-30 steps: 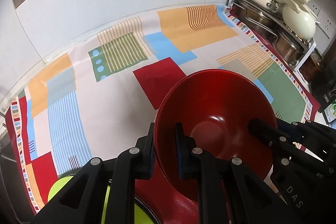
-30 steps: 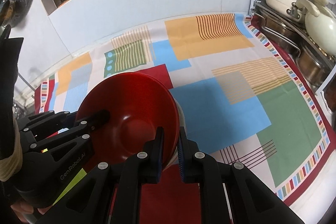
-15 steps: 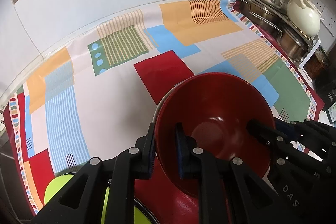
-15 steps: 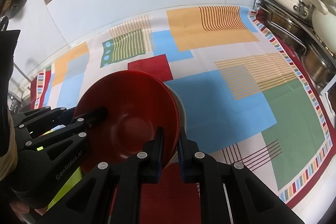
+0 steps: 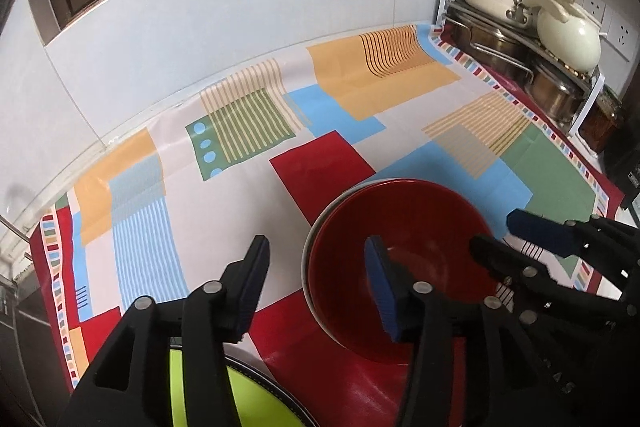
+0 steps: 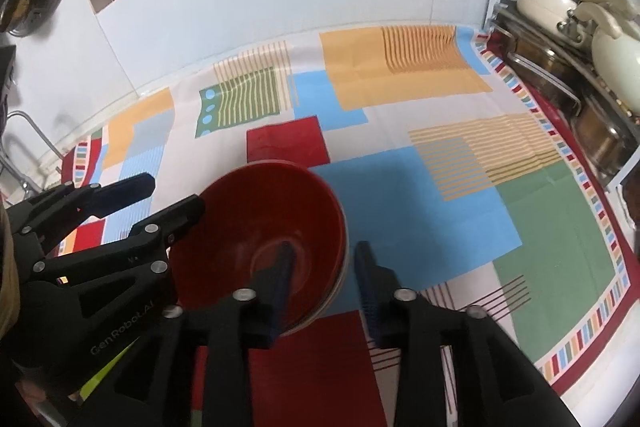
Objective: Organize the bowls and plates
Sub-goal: 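Lower the red bowl into the white bowl and open both grippers, then close both grippers on the rims of the nested bowls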
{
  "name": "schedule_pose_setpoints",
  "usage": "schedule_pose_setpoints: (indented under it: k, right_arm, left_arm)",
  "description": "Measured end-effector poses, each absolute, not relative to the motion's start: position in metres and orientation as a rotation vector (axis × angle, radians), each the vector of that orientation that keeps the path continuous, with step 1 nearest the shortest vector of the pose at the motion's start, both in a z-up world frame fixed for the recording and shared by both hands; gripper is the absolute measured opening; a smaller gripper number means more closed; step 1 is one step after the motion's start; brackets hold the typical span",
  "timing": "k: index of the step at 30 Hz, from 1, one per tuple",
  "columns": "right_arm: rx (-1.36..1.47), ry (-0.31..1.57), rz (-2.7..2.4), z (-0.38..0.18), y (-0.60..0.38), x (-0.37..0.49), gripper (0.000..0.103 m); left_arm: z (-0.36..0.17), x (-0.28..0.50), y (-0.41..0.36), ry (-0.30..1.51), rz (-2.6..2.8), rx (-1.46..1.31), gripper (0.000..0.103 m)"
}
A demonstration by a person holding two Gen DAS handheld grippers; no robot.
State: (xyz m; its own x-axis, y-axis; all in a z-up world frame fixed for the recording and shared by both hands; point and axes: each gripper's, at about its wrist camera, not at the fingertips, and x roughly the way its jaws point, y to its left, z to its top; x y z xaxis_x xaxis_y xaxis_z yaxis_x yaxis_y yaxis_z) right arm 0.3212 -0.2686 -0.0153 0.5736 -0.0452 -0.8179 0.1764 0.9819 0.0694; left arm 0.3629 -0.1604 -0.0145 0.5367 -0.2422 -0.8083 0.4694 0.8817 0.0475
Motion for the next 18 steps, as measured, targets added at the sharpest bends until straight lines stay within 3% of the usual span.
schedule_pose_setpoints:
  k: [3,6,18]
  right_arm:
    - [0.145,0.925,-0.136,-0.008,-0.269,0.318,0.037]
    - [0.167,0.897,-0.139,-0.005,-0.272,0.318,0.046]
    - [0.264,0.964,-0.153,-0.041,-0.289,0.327,0.046]
  left_arm:
    - [-0.012,0.360,-0.158,0.905,-0.432,0.260,0.056]
    - [-0.011,0.359,-0.154,0.901,-0.419,0.244,0.061]
    - [-0.043,0.368,-0.139,1.007,-0.378,0.168,0.063]
